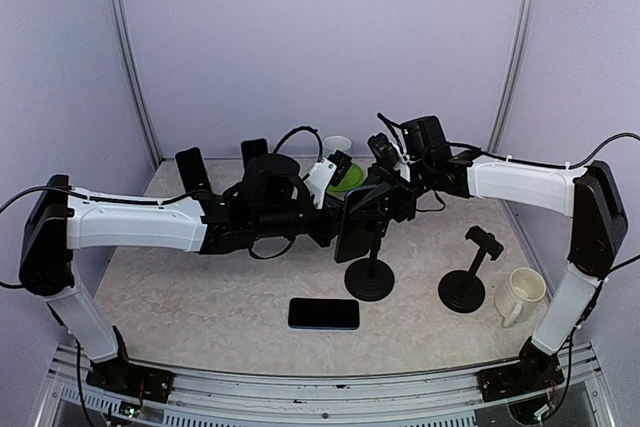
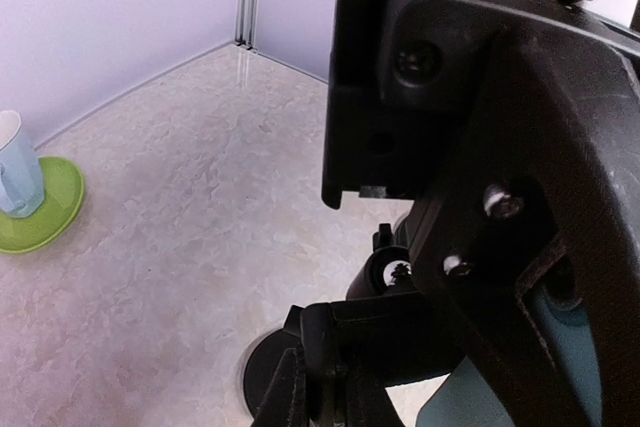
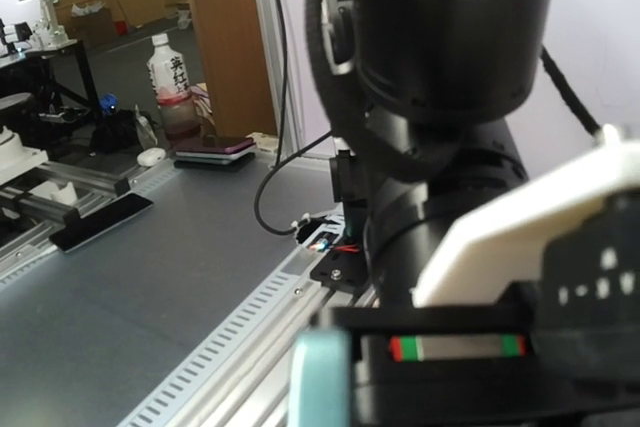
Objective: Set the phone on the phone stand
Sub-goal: Install the phone onto the phone stand.
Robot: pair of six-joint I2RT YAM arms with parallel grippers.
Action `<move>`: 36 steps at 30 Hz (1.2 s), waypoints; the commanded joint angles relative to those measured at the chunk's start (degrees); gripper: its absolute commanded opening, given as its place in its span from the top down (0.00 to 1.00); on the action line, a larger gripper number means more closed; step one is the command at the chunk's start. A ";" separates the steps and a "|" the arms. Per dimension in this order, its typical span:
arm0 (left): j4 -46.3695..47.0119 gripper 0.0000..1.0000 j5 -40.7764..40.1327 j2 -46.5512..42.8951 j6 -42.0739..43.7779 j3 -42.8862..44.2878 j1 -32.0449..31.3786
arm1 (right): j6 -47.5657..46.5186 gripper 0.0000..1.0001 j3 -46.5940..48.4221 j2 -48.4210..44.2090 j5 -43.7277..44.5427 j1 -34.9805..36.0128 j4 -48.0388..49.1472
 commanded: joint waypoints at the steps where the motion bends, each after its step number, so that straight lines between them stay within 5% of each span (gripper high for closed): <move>1: 2.33 1.00 0.93 -3.87 1.31 0.62 -0.48 | 4.69 1.00 -1.45 -1.14 2.43 -0.75 6.44; 20: 5.55 1.00 -1.66 -6.96 -0.65 -3.76 -0.20 | 26.82 1.00 -16.69 -8.37 11.35 -2.80 35.09; 36: 6.25 1.00 -4.00 -8.57 -0.56 -5.67 -0.16 | 28.28 1.00 -19.03 -9.88 20.65 -4.30 30.36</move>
